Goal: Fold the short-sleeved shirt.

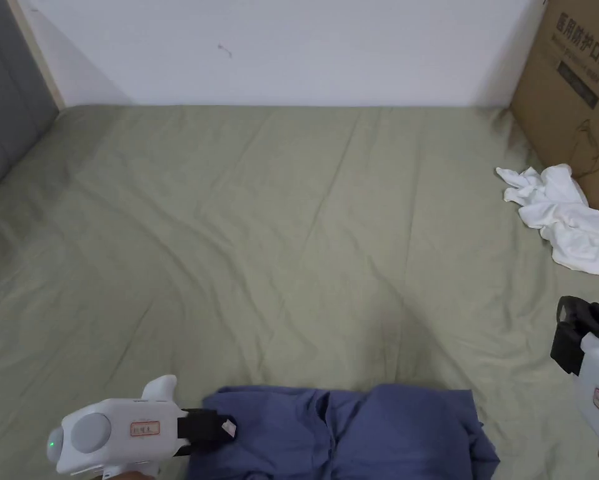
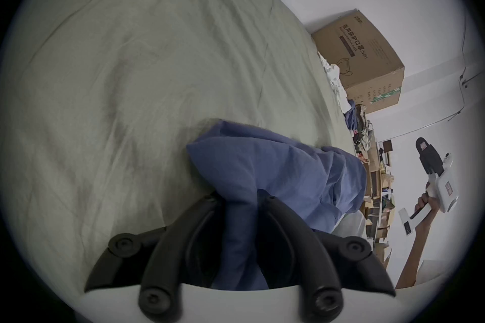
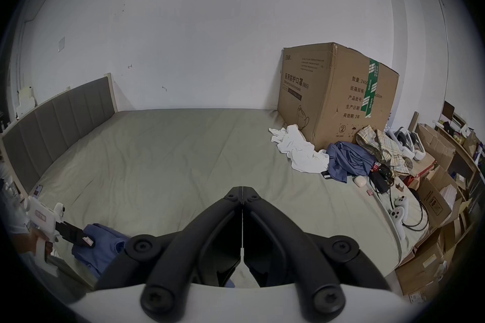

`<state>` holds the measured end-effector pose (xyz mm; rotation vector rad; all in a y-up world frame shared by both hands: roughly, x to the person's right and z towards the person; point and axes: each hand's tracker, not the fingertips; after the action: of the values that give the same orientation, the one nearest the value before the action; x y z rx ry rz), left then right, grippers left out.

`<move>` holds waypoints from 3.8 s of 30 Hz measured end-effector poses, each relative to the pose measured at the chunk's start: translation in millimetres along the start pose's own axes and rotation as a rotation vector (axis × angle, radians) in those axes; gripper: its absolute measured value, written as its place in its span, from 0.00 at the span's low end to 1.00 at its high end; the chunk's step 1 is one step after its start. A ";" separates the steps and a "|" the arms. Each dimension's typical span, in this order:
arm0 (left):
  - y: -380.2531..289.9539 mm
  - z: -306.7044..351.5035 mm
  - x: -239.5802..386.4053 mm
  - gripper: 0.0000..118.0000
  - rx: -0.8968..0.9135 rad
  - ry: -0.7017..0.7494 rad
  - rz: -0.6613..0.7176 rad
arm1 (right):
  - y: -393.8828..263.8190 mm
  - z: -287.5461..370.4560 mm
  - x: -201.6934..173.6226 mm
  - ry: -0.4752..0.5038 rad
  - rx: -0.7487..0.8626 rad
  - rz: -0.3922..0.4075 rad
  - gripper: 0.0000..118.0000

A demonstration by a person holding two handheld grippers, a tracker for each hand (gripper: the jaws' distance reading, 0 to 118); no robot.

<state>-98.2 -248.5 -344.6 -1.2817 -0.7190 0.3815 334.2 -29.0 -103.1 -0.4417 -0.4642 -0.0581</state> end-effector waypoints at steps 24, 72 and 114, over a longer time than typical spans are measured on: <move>32.5 124.0 76.1 0.17 0.110 0.295 -0.175 | 5.2 -1.6 3.2 0.041 0.032 -0.023 0.02; -8.7 -3.4 215.4 0.80 0.413 0.212 -0.401 | 3.3 23.0 38.9 -0.005 0.057 -0.067 0.02; -49.9 -8.4 259.4 0.04 0.511 0.121 -0.622 | 9.5 50.1 43.4 -0.018 0.098 -0.066 0.02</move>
<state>89.8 -104.6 -227.2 -0.5514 -0.8110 -0.0283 353.5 2.9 -47.4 -0.3305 -0.4968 -0.0946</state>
